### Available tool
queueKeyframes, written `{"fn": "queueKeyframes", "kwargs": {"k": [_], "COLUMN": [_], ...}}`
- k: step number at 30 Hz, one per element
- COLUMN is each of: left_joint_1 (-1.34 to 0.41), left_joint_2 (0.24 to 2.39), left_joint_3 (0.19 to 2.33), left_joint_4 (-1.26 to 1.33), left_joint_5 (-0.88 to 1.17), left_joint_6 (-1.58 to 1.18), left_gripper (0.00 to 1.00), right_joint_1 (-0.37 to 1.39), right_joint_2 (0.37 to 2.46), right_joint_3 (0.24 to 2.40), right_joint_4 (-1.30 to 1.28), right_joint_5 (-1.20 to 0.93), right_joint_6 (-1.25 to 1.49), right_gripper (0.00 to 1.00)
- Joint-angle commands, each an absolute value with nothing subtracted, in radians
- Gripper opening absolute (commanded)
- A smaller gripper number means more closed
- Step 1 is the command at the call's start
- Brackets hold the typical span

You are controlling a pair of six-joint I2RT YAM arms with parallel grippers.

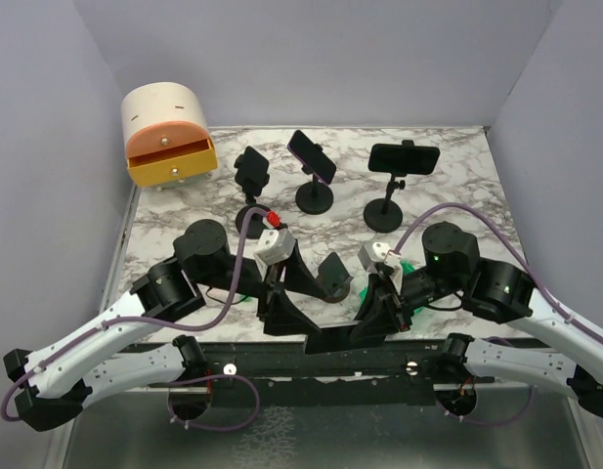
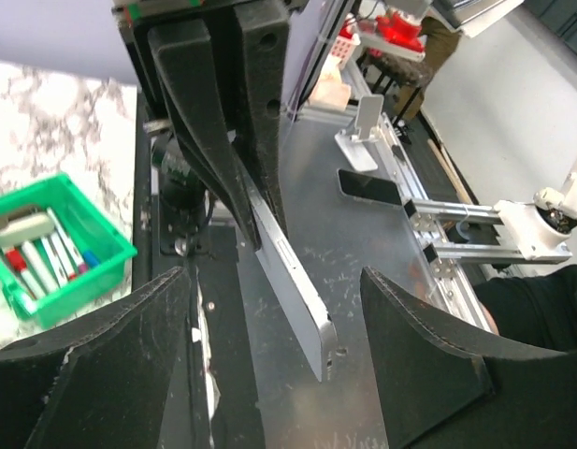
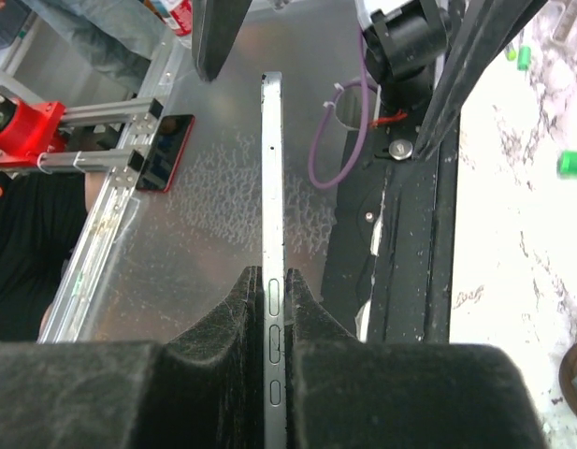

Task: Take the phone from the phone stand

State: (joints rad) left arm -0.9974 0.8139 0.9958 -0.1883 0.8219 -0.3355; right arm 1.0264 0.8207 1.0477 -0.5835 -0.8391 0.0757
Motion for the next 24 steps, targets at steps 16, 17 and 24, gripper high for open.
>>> {"fn": "queueKeyframes", "kwargs": {"k": [16, 17, 24], "left_joint_1": [-1.002, -1.002, -1.003], "left_joint_2": [0.969, 0.975, 1.021], "left_joint_3": [1.147, 1.155, 1.207], "left_joint_4": [-0.571, -0.586, -0.666], "left_joint_5": [0.681, 0.673, 0.661], "left_joint_6": [-0.214, -0.208, -0.162], "left_gripper": [0.53, 0.52, 0.45], "right_joint_1": [1.026, 1.026, 1.026], "right_joint_2": [0.936, 0.941, 0.983], "right_joint_3": [1.212, 1.22, 1.266], "right_joint_4": [-0.783, -0.79, -0.838], "right_joint_5": [-0.623, -0.618, -0.599], "right_joint_6": [0.009, -0.016, -0.038], "right_gripper": [0.01, 0.0, 0.0]}}
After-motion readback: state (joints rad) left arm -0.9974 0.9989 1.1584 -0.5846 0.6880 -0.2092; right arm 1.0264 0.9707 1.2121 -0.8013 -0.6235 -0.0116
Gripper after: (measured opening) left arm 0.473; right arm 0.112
